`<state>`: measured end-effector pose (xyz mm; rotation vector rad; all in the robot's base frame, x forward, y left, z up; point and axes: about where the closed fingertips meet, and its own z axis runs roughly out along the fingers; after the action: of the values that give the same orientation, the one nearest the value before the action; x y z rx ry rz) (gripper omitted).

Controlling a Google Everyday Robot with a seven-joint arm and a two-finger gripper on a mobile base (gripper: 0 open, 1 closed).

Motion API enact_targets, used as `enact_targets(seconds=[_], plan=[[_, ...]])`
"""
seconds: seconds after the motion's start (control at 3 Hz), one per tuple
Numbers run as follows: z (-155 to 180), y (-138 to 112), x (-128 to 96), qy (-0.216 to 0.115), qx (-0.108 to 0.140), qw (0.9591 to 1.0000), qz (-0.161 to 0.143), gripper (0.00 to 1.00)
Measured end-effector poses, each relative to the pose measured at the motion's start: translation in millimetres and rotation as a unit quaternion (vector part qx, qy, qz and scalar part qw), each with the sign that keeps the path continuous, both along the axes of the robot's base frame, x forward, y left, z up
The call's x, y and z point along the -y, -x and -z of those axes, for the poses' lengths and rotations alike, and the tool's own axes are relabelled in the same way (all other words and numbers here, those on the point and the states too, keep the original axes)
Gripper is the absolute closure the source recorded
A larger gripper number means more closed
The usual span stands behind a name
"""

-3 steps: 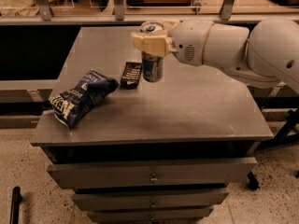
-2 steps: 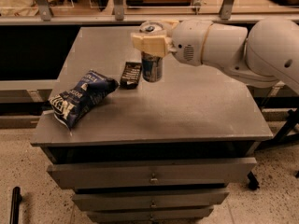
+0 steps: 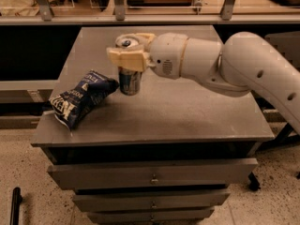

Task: Move redbull can near blue chip bag

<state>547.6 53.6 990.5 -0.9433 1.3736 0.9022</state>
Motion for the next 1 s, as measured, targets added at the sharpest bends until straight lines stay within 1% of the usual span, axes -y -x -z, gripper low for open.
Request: enact_targets(seconds=[0.33,0.67,1.0], plan=[[8,17,-23,0.004,0.003,0.9995,-0.032,1.0],[12,33,-29,0.008,0.004,0.9987,-0.05,1.0],[20,47,-39,-0.01,0.008,0.9969,-0.078,1.0]])
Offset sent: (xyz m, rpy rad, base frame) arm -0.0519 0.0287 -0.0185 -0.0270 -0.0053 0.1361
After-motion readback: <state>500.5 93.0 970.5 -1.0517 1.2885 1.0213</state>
